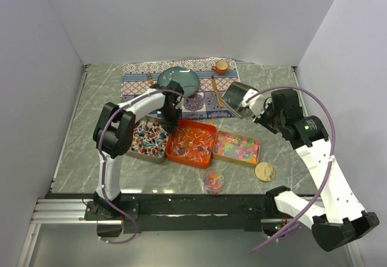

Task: Pack the candies
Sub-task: Move the storage box to the center of the board, then adjust the spatula.

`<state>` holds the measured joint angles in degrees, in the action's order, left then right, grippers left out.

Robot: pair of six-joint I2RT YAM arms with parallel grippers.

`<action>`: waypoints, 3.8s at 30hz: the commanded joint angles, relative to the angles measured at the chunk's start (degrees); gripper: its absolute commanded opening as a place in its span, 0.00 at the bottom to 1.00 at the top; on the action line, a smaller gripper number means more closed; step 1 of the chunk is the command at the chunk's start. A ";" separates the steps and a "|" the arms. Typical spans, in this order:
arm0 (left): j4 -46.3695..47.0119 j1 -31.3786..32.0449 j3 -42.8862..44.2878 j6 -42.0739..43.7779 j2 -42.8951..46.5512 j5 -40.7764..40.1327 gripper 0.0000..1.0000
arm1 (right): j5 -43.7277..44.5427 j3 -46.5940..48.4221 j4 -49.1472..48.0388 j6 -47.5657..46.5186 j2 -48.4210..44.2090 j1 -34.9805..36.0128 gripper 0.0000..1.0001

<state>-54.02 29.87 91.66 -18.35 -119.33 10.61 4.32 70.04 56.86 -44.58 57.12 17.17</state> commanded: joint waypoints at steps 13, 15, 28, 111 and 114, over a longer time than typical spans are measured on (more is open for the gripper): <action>11.56 6.69 9.95 -17.60 -10.22 15.92 0.02 | -1.58 -1.40 -0.97 -2.09 0.35 -3.90 0.00; 13.23 6.69 9.24 -16.81 -9.96 20.40 0.11 | -2.90 -1.22 -0.70 -3.58 0.88 -3.90 0.00; 17.01 -7.10 3.89 -9.78 11.11 38.93 0.66 | -14.33 12.13 8.70 -13.34 13.80 -2.59 0.00; 59.44 -23.36 -8.26 -30.77 7.88 61.65 0.52 | -26.84 28.31 8.95 -9.46 30.50 4.98 0.00; 46.34 -25.64 -4.13 -19.93 9.46 56.46 0.57 | -22.44 27.18 17.56 -18.95 31.56 4.01 0.00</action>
<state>18.74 8.78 82.26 -62.02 -114.59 74.76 -22.87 95.66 63.77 -51.29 89.06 22.63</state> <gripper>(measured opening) 0.551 0.302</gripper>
